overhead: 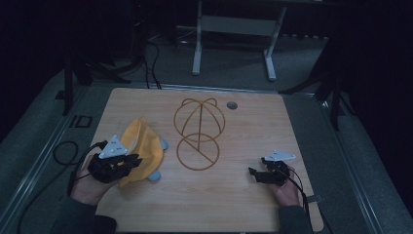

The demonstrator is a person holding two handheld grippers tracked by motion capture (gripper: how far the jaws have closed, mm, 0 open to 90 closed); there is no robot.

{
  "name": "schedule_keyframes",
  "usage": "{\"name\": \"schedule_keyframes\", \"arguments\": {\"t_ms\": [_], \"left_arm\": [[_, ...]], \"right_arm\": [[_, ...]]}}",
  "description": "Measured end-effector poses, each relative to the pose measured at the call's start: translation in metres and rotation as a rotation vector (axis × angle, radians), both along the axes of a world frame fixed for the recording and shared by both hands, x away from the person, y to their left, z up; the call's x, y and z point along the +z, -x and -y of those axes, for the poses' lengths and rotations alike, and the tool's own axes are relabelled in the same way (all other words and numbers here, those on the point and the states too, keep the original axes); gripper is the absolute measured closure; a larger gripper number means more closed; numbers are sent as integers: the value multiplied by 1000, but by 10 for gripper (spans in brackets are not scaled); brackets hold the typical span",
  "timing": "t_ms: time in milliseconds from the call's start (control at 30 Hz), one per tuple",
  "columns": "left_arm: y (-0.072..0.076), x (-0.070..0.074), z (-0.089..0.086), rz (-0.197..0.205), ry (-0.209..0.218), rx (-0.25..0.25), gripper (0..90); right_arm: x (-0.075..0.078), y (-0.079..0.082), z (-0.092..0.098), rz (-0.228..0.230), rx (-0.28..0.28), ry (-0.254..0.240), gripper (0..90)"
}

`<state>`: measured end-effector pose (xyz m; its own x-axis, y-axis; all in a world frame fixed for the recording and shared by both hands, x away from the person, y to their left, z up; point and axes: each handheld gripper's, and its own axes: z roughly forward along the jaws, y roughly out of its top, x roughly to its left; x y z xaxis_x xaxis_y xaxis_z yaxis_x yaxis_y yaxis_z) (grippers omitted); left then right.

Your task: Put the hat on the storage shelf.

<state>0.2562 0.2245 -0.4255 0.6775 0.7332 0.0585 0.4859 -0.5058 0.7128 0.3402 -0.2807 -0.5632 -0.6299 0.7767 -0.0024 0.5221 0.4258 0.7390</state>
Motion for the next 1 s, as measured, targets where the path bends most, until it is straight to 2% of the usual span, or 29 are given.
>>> {"name": "schedule_keyframes", "arguments": {"t_ms": [33, 133, 367, 533, 833, 867, 1000], "left_arm": [[0, 0, 0, 0, 0, 0, 835], [-1, -16, 3, -39, -25, 3, 891], [-6, -48, 0, -127, -97, 17, 899], [-11, -57, -1, -131, -182, 57, 899], [-32, -52, -21, -111, -241, 134, 898], [-39, -51, -26, -104, -259, 156, 898], [-52, -51, -35, -94, -282, 190, 896]], "right_arm": [[0, 0, 0, 0, 0, 0, 268], [0, 0, 0, 0, 0, 0, 268], [0, 0, 0, 0, 0, 0, 269], [0, 0, 0, 0, 0, 0, 268], [0, 0, 0, 0, 0, 0, 268], [0, 0, 0, 0, 0, 0, 268], [0, 0, 0, 1, 0, 0, 268]]}}
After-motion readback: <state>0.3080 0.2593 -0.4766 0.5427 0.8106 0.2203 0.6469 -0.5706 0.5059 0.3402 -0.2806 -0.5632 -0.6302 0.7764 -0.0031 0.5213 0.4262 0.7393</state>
